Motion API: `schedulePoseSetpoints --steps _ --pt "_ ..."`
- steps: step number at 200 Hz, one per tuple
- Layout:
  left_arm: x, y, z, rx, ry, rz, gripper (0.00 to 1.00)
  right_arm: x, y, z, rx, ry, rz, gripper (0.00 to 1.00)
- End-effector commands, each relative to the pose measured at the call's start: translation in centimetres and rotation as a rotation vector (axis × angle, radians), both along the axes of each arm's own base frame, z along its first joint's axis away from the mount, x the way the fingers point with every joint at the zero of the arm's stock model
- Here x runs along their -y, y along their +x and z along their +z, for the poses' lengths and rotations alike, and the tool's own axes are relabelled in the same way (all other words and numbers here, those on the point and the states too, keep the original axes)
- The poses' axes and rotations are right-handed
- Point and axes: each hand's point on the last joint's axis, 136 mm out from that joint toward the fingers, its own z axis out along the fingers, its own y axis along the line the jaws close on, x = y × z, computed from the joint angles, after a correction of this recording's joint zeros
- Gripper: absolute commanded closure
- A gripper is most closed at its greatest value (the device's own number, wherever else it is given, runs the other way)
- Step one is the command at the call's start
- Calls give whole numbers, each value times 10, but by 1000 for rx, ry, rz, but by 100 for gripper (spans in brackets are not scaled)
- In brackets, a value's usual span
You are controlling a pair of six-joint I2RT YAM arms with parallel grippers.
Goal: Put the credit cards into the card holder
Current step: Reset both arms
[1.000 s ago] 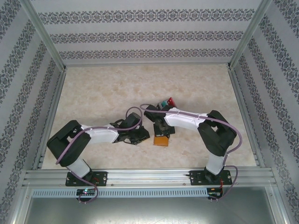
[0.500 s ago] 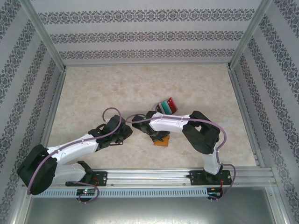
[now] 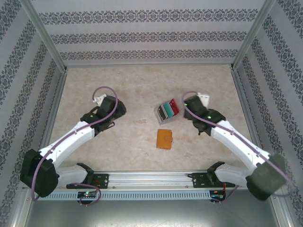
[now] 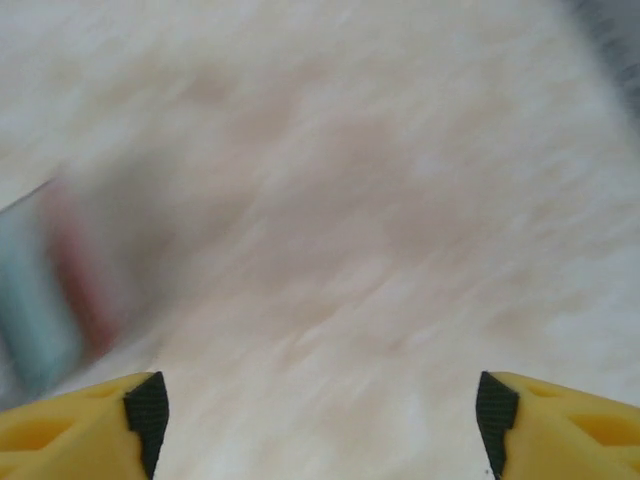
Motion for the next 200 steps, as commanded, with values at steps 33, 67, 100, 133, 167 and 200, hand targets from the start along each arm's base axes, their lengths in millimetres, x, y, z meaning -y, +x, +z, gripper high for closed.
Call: schedulePoseSetpoints --steps 33,67,100,133,167,200 --pt "-122 31 23 -46 649 204 1 59 54 -47 241 -100 40 11" --pt "-128 45 -18 2 723 140 1 53 87 -41 270 -176 138 9" --pt "-117 56 -34 159 707 30 1 36 97 -46 367 -34 267 10" --pt "-105 67 -61 235 625 -107 1 38 93 -55 407 23 298 7" --pt "-109 59 -65 278 540 -127 0 60 90 -54 424 -27 146 2" --pt "-115 61 -82 264 451 -151 1 66 87 -52 434 -54 96 2"
